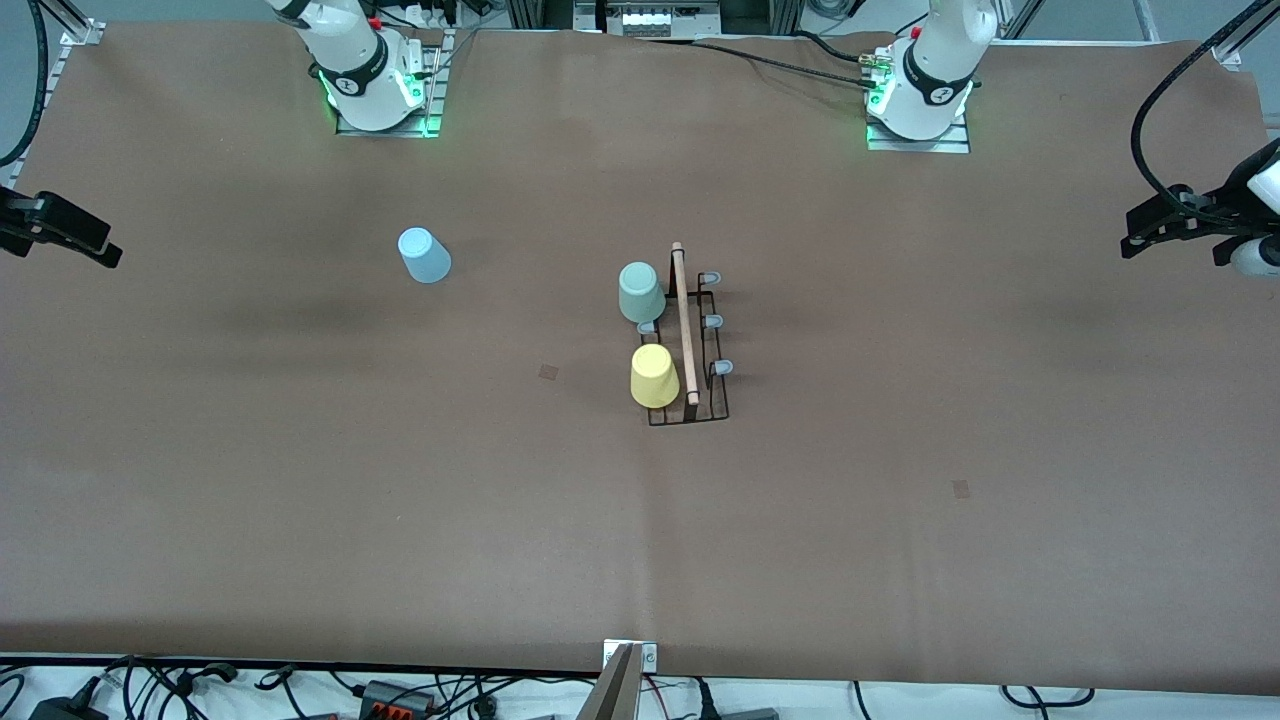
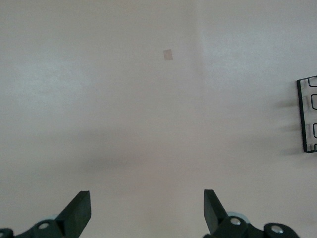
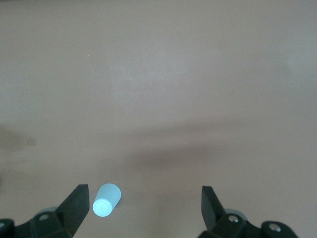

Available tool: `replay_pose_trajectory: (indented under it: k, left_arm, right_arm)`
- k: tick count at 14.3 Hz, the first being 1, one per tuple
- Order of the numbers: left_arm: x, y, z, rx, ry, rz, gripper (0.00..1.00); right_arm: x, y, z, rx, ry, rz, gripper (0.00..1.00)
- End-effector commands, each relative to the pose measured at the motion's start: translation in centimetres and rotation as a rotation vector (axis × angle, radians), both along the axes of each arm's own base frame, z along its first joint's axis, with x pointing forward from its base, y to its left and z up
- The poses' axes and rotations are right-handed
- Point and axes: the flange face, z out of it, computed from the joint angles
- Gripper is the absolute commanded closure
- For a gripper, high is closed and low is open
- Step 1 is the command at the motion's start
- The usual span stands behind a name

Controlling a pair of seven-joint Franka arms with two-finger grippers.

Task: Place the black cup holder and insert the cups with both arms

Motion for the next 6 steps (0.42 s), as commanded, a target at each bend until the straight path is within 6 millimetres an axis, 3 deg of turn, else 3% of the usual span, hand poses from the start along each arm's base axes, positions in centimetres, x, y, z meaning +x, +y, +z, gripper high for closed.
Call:
replay_pose_trajectory:
  k: [1,6]
  left_arm:
    - [-0.06,-0.21,0.66,0.006,-0.013,-0.004,0.00]
    - [-0.07,-0.29,0.57,0.006,-0.010,-0.006,0.00]
  right_arm:
    - [-0.68,-0.26,0.22,0.016,-0.016,0.004,0.00]
    - [-0.68,-0.34,0.66,0.032,-0.022,0.007,0.00]
